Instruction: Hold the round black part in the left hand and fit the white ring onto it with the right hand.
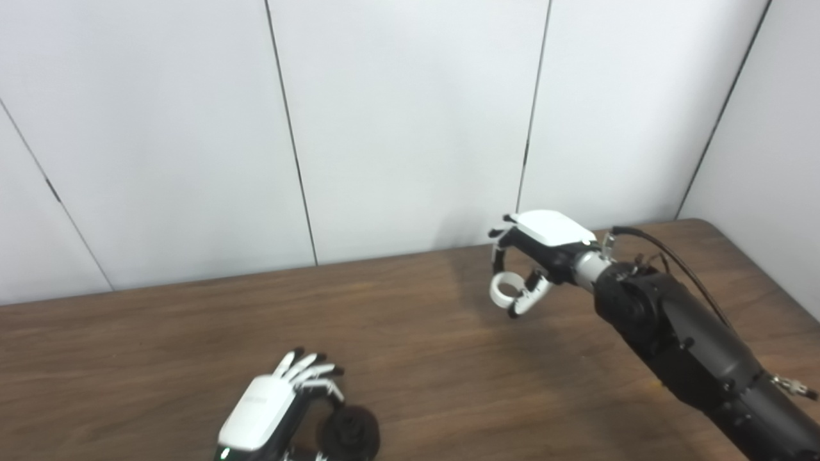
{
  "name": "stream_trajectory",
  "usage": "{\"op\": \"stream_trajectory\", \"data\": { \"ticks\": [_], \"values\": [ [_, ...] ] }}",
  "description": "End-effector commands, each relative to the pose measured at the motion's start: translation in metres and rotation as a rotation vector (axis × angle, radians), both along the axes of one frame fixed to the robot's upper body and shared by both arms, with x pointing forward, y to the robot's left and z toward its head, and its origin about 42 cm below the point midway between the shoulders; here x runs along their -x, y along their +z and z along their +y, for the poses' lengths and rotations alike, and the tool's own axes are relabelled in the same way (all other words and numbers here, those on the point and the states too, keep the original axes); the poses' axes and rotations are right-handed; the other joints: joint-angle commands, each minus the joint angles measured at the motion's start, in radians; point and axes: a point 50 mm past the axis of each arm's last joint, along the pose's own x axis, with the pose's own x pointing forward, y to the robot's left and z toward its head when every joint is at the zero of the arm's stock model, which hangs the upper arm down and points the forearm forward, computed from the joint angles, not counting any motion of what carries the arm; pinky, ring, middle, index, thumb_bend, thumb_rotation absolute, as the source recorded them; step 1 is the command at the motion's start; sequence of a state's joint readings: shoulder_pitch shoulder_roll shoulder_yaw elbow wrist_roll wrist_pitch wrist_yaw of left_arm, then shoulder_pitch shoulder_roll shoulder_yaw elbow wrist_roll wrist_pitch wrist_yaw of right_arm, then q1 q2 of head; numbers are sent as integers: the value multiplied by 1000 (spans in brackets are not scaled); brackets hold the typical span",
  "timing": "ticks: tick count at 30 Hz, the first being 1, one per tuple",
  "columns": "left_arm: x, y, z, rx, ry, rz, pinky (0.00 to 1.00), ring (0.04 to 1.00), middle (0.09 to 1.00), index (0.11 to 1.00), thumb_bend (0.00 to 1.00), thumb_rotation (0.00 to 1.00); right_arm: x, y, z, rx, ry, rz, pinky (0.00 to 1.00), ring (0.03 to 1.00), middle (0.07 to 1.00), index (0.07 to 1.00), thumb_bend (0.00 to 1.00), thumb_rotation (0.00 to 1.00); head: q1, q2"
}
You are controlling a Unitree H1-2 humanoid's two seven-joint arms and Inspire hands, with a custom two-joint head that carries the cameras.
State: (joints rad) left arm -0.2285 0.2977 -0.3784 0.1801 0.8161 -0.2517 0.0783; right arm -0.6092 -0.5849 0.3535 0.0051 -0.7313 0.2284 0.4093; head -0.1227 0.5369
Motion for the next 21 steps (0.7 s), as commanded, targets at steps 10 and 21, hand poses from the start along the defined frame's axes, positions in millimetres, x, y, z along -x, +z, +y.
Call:
{"op": "stream_trajectory", "data": {
  "ticks": [10, 21],
  "values": [
    [-3, -55, -17, -163, 3, 119, 1000, 932, 829, 481, 521, 47, 9, 43, 57, -30, 198, -122, 956, 969, 876, 474, 521, 126, 42, 21],
    [-8, -64, -21, -144, 25, 156, 1000, 938, 832, 481, 520, 47, 25, 38, 100, -166, 341, -100, 983, 973, 883, 476, 519, 126, 53, 28]
  ]
}}
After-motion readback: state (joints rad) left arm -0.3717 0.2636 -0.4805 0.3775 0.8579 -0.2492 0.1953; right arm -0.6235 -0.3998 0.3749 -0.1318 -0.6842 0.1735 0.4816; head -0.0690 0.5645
